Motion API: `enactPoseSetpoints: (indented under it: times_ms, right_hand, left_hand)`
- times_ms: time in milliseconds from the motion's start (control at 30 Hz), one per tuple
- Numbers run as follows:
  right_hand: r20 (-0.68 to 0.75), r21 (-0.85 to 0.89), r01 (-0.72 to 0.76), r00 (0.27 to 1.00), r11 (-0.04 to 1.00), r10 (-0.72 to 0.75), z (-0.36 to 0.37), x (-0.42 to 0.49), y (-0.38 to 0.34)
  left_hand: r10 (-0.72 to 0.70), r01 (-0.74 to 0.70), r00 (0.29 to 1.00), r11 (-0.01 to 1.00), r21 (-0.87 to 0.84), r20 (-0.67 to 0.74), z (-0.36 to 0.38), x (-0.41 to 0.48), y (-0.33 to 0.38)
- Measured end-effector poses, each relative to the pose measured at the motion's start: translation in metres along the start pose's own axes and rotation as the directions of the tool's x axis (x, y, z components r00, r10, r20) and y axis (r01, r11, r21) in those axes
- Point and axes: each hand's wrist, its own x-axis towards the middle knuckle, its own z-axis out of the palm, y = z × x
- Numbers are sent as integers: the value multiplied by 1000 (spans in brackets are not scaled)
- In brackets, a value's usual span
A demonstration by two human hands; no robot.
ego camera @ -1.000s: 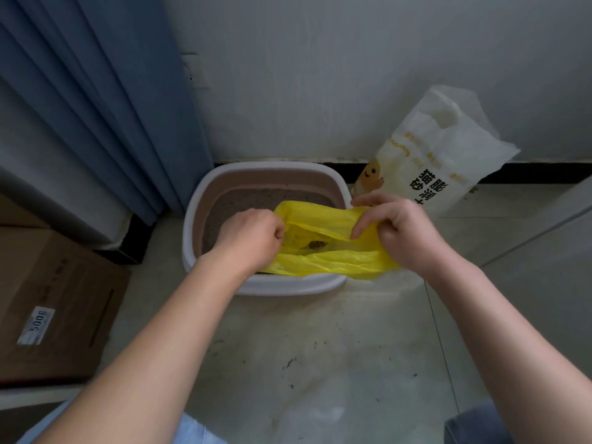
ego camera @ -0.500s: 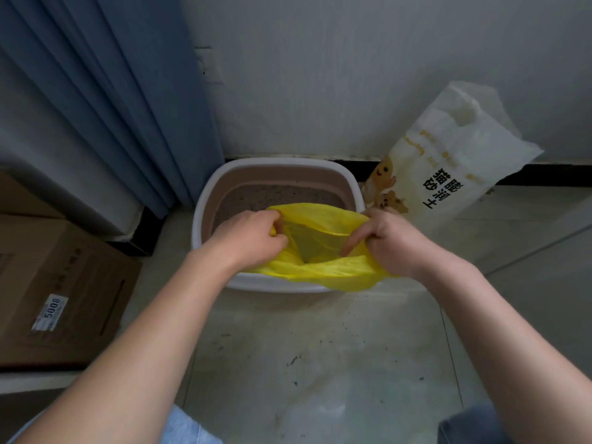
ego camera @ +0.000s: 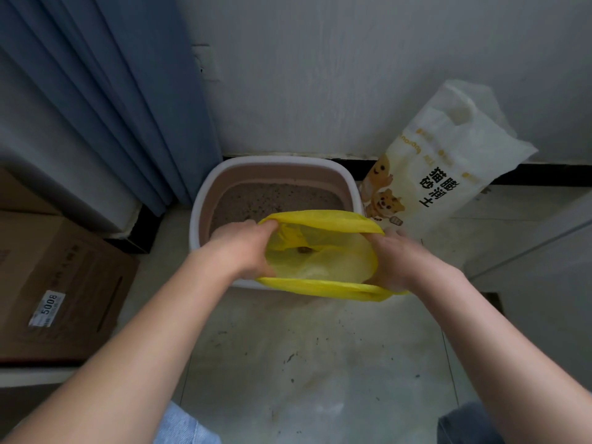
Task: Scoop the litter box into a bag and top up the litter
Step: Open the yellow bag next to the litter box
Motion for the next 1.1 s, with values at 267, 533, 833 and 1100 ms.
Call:
enactPoseSetpoints:
  times_ms: [267,533,833,1100]
  right_hand:
    - [10,90,8,1000,996,-8,-5,6,-3]
    - [-41,138,76,997,988,-71,-8,19,-14]
    - [-33,177,-93,994,980,100,-9,-2,38]
    - [22,198,-265,964,944,266,18,-46,103]
  left_hand:
    - [-53,54,998,998,24,-38,10,-13,-21]
    - [-78,77,991,997,-9,-106,24,-23,-33]
    - [94,-100,983,995,-31,-159,19,-1,16]
    - [270,-271,962,963,1,-48,26,40,105]
